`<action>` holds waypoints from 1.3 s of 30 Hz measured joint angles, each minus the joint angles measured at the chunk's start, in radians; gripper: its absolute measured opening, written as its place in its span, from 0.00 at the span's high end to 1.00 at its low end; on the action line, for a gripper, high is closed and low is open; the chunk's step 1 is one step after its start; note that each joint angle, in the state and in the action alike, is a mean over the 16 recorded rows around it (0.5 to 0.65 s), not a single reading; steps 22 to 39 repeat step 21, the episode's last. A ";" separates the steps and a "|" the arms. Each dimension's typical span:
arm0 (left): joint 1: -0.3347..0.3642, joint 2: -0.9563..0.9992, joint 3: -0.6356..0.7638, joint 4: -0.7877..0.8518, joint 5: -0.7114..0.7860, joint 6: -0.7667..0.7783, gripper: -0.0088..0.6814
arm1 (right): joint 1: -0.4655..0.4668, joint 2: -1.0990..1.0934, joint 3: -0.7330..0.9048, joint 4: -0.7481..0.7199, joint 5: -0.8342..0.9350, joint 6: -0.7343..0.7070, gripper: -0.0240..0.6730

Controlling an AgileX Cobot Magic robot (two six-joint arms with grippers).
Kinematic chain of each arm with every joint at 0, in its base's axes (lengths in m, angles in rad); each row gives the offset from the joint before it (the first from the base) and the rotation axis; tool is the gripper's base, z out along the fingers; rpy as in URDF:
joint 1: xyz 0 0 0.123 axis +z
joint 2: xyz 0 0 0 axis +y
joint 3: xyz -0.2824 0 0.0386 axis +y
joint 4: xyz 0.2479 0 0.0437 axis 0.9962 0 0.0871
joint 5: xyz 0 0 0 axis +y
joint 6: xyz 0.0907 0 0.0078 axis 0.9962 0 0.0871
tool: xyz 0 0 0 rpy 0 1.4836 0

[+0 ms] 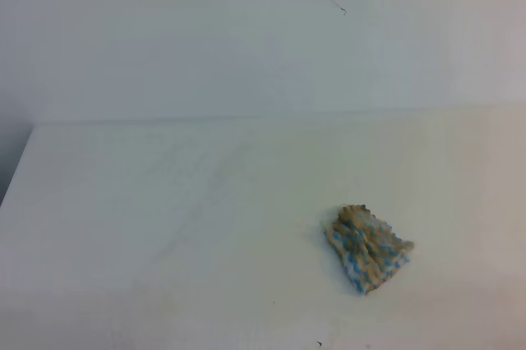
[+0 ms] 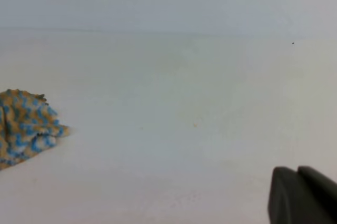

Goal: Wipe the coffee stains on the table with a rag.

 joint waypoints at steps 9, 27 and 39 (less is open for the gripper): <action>0.000 0.000 0.000 0.000 0.000 0.000 0.99 | 0.000 0.000 -0.002 0.000 0.001 0.000 0.97; 0.000 0.000 0.000 0.000 0.000 0.000 0.99 | 0.000 -0.001 -0.001 0.000 0.001 0.000 0.97; 0.000 0.000 0.000 0.000 0.000 0.000 0.99 | 0.000 -0.001 -0.001 0.000 0.001 0.000 0.97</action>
